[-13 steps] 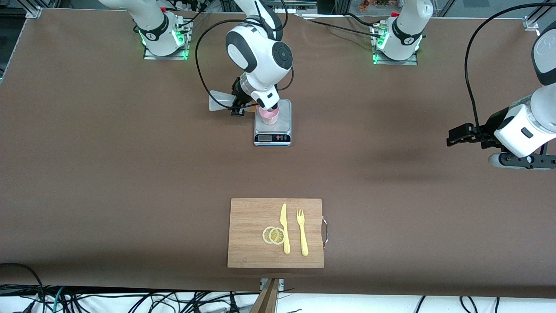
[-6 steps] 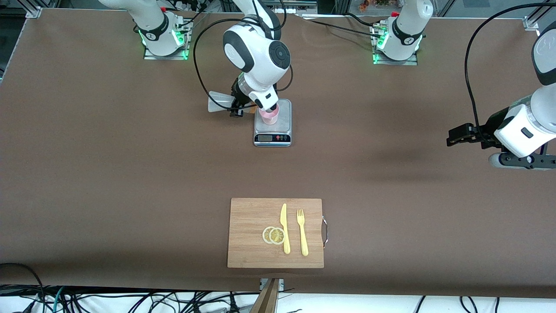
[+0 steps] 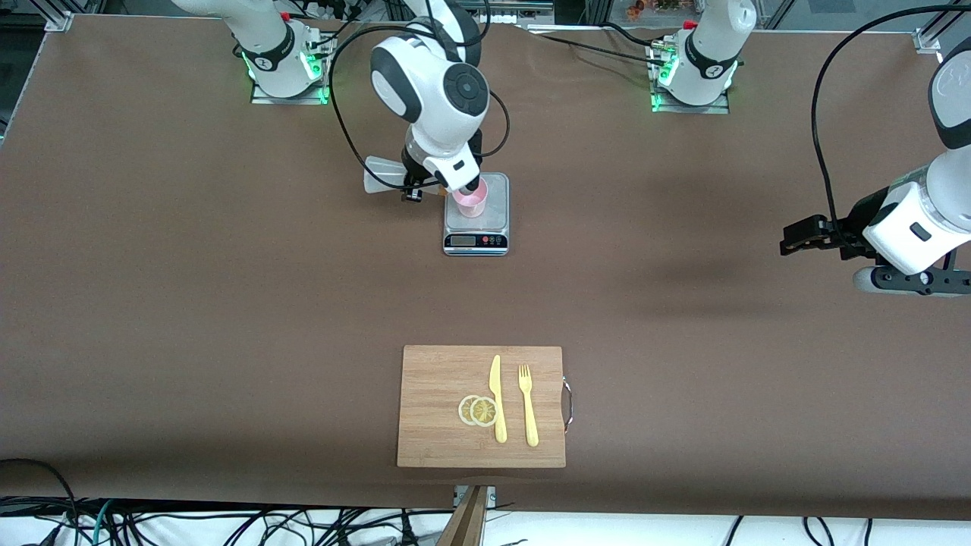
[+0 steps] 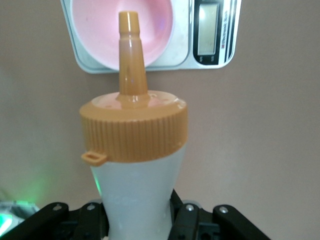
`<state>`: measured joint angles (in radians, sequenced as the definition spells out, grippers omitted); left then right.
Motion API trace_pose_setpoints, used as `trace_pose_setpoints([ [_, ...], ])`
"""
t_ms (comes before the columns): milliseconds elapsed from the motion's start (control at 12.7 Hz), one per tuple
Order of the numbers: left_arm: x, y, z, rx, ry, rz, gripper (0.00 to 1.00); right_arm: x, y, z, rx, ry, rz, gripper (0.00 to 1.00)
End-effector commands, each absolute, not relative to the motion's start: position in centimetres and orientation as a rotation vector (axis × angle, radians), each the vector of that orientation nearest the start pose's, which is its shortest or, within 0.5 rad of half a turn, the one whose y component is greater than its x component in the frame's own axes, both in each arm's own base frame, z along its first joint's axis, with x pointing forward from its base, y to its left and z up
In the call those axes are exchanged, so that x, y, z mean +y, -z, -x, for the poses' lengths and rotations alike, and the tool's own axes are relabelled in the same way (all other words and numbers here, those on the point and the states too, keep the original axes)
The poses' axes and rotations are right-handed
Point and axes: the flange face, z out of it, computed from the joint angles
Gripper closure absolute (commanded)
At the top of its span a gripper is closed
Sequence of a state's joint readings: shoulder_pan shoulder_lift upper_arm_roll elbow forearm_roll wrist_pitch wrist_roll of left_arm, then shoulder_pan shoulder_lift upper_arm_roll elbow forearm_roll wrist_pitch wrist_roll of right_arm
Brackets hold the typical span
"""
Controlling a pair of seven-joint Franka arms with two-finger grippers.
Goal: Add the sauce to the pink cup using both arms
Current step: 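Carry the sauce bottle with the right gripper back to its spot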
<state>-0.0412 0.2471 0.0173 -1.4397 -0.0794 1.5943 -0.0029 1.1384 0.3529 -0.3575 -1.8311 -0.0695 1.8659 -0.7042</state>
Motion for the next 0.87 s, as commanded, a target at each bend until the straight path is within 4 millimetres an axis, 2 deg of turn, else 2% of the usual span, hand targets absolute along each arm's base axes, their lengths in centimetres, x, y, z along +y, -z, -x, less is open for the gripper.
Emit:
trace_pose_setpoints([
  [0,-2.4,-54.8,-62.9,0.049,-0.153,3.212,0.0,38.7,-33.4,-40.5,-2.194,-0.34,2.364,0.84],
  [158,-2.5,-54.8,-62.9,0.051,-0.153,3.211,0.0,37.4,-33.1,-41.0,-2.161,-0.268,2.327,0.84],
  [473,-2.5,-54.8,-62.9,0.051,-0.153,3.211,0.0,33.9,-33.2,-44.1,-2.026,-0.187,2.222,0.84],
  [789,-2.5,-54.7,-62.9,0.051,-0.156,3.211,0.0,28.5,-33.2,-47.9,-1.889,-0.058,2.103,0.84],
])
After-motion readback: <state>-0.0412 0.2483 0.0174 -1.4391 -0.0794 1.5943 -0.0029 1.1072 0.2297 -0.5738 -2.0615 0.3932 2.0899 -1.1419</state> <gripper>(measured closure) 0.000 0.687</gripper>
